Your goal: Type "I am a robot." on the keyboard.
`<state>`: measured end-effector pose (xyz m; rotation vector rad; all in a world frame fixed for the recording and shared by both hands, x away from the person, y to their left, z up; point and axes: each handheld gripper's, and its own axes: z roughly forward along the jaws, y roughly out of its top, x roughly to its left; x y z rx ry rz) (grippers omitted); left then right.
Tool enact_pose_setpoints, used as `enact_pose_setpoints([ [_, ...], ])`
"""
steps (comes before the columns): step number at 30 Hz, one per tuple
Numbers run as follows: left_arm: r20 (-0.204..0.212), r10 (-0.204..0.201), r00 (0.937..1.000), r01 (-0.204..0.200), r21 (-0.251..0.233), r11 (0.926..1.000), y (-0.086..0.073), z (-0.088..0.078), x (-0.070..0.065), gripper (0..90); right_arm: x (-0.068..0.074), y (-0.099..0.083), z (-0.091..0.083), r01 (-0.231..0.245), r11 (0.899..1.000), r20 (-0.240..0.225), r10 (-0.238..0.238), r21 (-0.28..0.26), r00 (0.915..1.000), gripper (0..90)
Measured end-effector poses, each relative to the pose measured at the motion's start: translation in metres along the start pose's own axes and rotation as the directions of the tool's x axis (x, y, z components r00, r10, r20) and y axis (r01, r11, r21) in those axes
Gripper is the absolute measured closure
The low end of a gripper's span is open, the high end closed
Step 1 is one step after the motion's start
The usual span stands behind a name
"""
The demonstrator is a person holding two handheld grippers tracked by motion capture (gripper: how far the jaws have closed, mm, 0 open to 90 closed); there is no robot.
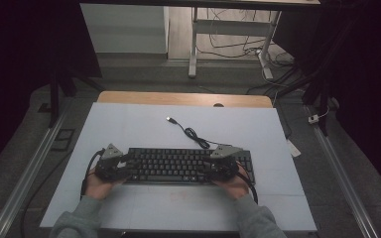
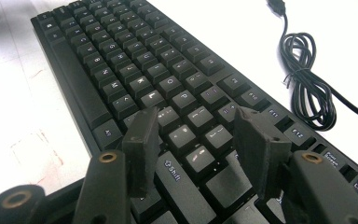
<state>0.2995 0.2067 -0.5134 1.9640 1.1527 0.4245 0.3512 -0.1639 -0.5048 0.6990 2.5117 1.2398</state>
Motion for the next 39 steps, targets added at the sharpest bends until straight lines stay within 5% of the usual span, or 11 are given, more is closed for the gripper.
enact_pose_setpoints([
  [23, 0.014, 0.001, 0.9999, -0.001, 0.013, 0.9999, 0.000, 0.000, -0.001, 41.7, 0.001, 0.001, 0.001, 0.001, 1.000, -0.004, -0.001, -0.001, 1.0000, 50.6],
  [39, 0.015, 0.016, 0.9998, -0.016, 0.027, 0.9995, 0.000, 0.003, -0.004, 40.6, 0.013, 0.015, 0.006, 0.006, 0.999, -0.049, -0.008, -0.033, 0.9988, 51.0],
])
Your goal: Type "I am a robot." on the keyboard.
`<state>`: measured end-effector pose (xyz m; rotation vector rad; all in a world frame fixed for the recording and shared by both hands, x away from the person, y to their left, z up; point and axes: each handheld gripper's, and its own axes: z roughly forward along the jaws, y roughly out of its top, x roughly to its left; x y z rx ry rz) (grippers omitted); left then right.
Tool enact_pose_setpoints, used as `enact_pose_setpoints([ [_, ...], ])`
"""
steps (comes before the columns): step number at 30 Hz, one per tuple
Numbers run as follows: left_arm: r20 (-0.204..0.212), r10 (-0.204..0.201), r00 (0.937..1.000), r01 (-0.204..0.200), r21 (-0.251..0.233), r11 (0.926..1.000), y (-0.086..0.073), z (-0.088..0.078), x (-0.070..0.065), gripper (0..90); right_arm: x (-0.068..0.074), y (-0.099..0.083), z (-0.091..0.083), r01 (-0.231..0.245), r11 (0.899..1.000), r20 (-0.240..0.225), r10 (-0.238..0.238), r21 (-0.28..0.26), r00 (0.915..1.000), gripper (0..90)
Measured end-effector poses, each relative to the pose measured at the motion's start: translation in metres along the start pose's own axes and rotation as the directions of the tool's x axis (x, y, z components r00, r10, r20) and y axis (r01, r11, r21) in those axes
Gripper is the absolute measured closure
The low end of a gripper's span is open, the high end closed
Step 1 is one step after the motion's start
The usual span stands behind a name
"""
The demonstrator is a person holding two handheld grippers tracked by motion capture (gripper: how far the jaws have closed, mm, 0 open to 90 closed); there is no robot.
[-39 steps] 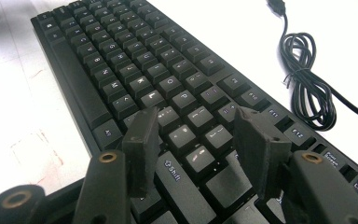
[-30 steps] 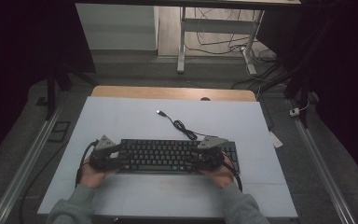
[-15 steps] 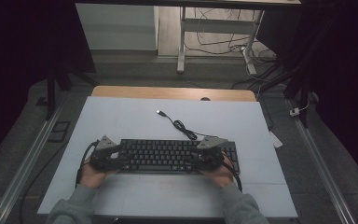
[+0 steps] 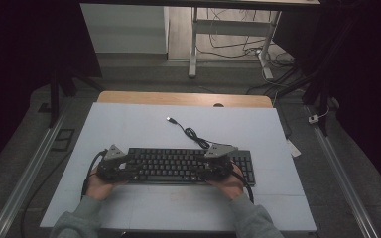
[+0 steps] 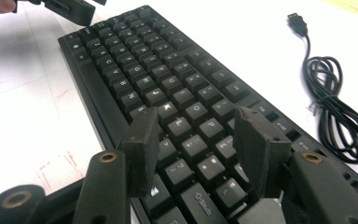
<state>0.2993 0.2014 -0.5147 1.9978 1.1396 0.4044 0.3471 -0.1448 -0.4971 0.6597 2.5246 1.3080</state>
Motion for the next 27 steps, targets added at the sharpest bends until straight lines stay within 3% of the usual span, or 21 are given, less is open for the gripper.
enact_pose_setpoints([
  [9, 0.002, 0.002, 1.0000, -0.002, 0.005, 1.0000, 0.000, 0.001, 0.000, 40.2, 0.009, 0.009, 0.014, 0.008, 1.000, -0.026, -0.008, 0.005, 0.9996, 54.4],
  [12, 0.001, 0.001, 1.0000, -0.001, 0.008, 1.0000, 0.000, 0.002, -0.001, 40.1, 0.012, 0.011, 0.019, 0.016, 1.000, -0.040, -0.016, 0.012, 0.9991, 60.9],
  [20, 0.003, 0.012, 0.9999, -0.012, 0.019, 0.9998, -0.001, 0.004, -0.002, 39.6, 0.020, 0.016, 0.031, 0.026, 0.999, -0.097, -0.023, 0.031, 0.9950, 88.6],
  [27, 0.004, 0.010, 0.9999, -0.010, 0.019, 0.9998, -0.001, 0.004, -0.002, 39.5, 0.025, 0.018, 0.042, 0.022, 0.998, -0.111, -0.015, 0.063, 0.9938, 89.6],
])
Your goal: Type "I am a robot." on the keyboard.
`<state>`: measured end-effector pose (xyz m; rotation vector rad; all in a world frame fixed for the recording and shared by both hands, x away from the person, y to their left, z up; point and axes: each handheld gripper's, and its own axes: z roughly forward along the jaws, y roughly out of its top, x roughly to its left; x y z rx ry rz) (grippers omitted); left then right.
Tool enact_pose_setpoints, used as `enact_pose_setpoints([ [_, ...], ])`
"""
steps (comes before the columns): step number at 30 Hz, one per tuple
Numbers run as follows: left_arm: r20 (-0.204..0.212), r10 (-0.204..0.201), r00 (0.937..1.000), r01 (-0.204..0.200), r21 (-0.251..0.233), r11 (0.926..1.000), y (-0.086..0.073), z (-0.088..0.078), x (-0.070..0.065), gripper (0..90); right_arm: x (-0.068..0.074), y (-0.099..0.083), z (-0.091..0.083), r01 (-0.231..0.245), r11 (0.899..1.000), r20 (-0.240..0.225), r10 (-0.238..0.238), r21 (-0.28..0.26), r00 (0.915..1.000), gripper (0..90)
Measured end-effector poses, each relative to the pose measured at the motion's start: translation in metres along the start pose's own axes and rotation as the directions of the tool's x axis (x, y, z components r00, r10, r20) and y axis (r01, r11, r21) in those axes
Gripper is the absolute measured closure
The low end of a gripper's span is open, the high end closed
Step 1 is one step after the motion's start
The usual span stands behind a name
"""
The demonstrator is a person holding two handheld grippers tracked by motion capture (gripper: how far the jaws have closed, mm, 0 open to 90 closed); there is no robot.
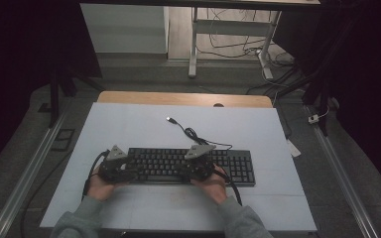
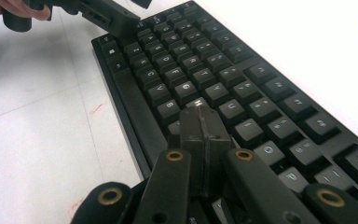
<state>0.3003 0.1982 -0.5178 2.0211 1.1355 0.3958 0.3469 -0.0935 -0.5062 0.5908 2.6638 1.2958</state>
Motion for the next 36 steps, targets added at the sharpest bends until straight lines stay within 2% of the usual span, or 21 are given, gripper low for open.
enact_pose_setpoints([
  [5, -0.001, -0.001, 1.0000, 0.001, 0.002, 1.0000, 0.000, 0.000, 0.000, 39.5, 0.003, 0.001, 0.008, 0.017, 1.000, 0.002, -0.017, 0.020, 0.9999, 89.6],
  [17, -0.003, 0.001, 1.0000, -0.001, 0.008, 1.0000, -0.001, 0.002, 0.000, 39.4, 0.002, -0.001, 0.013, 0.009, 0.999, 0.021, -0.010, 0.049, 0.9997, 89.6],
  [36, -0.003, 0.007, 1.0000, -0.007, 0.016, 0.9998, -0.002, 0.003, 0.000, 39.0, 0.004, -0.004, 0.019, 0.023, 0.998, 0.030, -0.025, 0.065, 0.9992, 89.7],
])
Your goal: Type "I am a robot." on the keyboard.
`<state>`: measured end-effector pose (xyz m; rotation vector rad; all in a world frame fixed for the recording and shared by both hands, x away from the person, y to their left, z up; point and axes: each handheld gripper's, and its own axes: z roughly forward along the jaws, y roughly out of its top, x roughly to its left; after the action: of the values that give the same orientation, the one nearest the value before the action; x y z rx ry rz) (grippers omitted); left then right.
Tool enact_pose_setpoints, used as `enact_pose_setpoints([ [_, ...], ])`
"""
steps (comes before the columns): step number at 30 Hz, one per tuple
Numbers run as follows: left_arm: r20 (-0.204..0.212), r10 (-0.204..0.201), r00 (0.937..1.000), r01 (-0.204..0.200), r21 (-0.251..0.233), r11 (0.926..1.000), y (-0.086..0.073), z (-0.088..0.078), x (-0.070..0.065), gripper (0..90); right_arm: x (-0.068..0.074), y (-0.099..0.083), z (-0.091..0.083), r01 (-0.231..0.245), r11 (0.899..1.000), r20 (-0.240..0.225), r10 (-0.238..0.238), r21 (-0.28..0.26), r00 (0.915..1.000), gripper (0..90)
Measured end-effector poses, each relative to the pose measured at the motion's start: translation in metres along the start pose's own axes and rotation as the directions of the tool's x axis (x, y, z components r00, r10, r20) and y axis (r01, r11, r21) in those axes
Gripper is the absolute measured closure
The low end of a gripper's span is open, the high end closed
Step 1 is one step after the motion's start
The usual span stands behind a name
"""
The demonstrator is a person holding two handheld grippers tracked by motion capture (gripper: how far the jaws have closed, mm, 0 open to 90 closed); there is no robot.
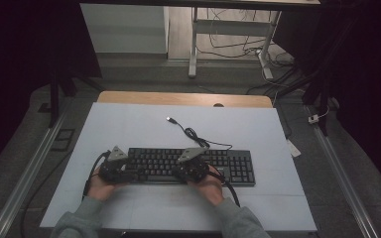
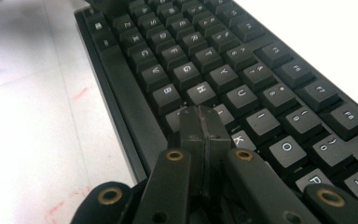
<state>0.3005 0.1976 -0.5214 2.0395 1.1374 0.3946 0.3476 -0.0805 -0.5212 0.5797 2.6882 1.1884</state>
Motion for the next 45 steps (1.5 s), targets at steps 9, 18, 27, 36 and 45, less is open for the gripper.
enact_pose_setpoints([
  [9, -0.002, -0.002, 1.0000, 0.002, -0.003, 1.0000, 0.000, -0.001, 0.000, 39.0, -0.001, 0.003, -0.008, -0.001, 0.999, 0.011, 0.002, -0.039, 0.9999, 89.7],
  [18, -0.003, 0.006, 1.0000, -0.006, -0.001, 1.0000, -0.001, 0.000, 0.000, 38.6, -0.009, -0.002, -0.026, -0.026, 0.997, 0.031, 0.028, -0.079, 0.9991, 88.4],
  [27, -0.002, 0.011, 0.9999, -0.011, 0.002, 0.9999, -0.001, 0.000, 0.000, 38.3, -0.017, -0.013, -0.046, -0.068, 0.992, 0.073, 0.076, -0.106, 0.9945, 67.0],
  [36, -0.003, 0.012, 0.9999, -0.012, 0.005, 0.9999, -0.001, 0.001, -0.001, 38.3, -0.024, -0.034, -0.065, -0.082, 0.991, 0.126, 0.095, -0.101, 0.9875, 55.0],
  [45, -0.003, 0.018, 0.9998, -0.018, 0.002, 0.9998, -0.001, 0.001, -0.002, 38.2, -0.027, -0.051, -0.084, -0.103, 0.988, 0.153, 0.120, -0.117, 0.9809, 52.3],
])
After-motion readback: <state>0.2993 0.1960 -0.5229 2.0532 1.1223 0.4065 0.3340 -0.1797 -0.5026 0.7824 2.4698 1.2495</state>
